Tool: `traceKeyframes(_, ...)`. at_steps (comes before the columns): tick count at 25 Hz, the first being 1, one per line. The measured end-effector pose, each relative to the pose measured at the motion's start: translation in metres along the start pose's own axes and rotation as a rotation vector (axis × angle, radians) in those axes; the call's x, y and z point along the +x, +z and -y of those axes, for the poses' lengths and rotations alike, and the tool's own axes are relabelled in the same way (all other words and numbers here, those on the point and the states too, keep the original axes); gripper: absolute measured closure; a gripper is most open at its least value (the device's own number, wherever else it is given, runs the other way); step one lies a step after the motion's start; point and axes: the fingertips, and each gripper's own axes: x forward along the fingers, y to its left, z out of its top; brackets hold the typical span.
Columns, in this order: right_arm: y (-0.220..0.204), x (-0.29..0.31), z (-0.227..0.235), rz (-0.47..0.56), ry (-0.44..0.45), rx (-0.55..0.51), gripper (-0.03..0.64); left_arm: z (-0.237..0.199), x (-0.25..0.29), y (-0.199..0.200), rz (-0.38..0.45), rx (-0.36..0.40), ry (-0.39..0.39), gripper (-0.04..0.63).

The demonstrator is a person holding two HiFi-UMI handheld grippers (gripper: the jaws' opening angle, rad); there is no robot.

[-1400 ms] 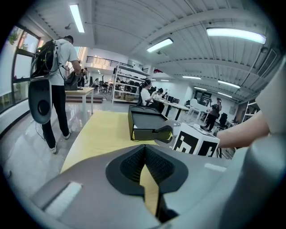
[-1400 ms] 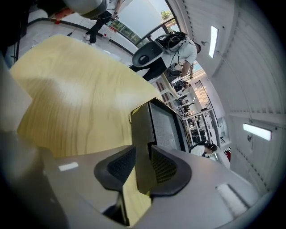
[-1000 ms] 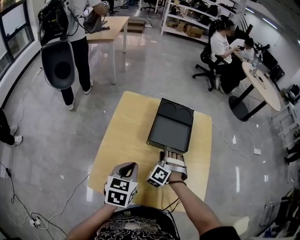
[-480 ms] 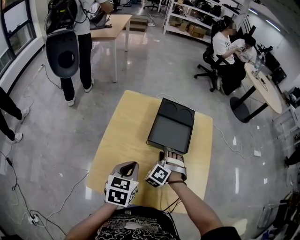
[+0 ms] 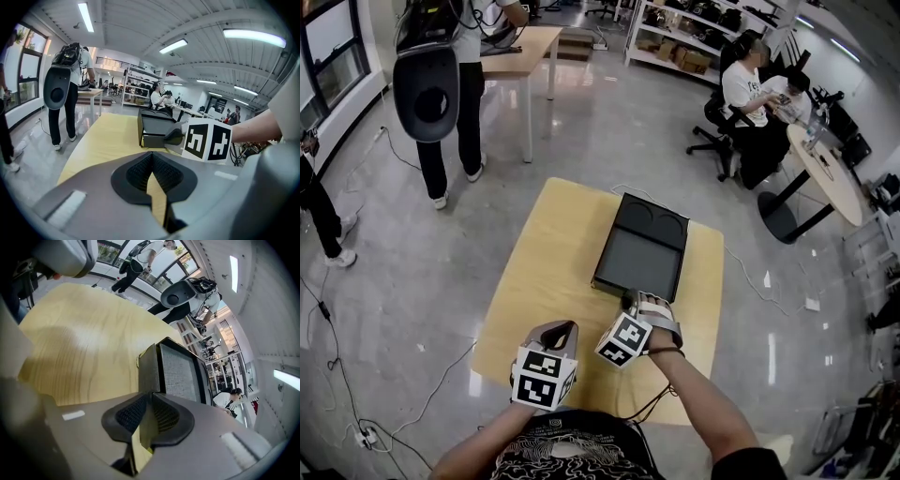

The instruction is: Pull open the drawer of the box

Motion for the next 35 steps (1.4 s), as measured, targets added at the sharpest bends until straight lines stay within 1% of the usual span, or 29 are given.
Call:
traceKeyframes(4, -0.007, 0.001, 0.002, -0.018, 0.037, -0.042, 0.574, 0.003, 0.001, 0.000, 0.001, -0.009, 0.000, 0.575)
traceKeyframes(8, -0.009, 0.005, 0.005, -0.005, 0.091, -0.033, 0.578, 0.002, 0.003, 0.000, 0.003, -0.014, 0.009, 0.575)
traceKeyframes(13, -0.003, 0.008, 0.003, 0.022, 0.135, -0.019, 0.581, -0.001, 0.004, -0.002, 0.005, -0.013, 0.012, 0.575)
traceKeyframes(20, -0.005, 0.010, 0.004, 0.011, 0.182, -0.007, 0.584, -0.002, 0.007, 0.001, 0.012, -0.015, 0.013, 0.575)
traceKeyframes(27, -0.008, 0.010, 0.001, -0.005, 0.207, -0.006, 0.584, 0.000, 0.008, -0.001, 0.005, -0.004, -0.004, 0.575)
traceKeyframes(35, -0.009, 0.006, -0.013, -0.016, 0.227, 0.001, 0.586, 0.001, 0.005, -0.006, -0.011, 0.009, -0.023, 0.575)
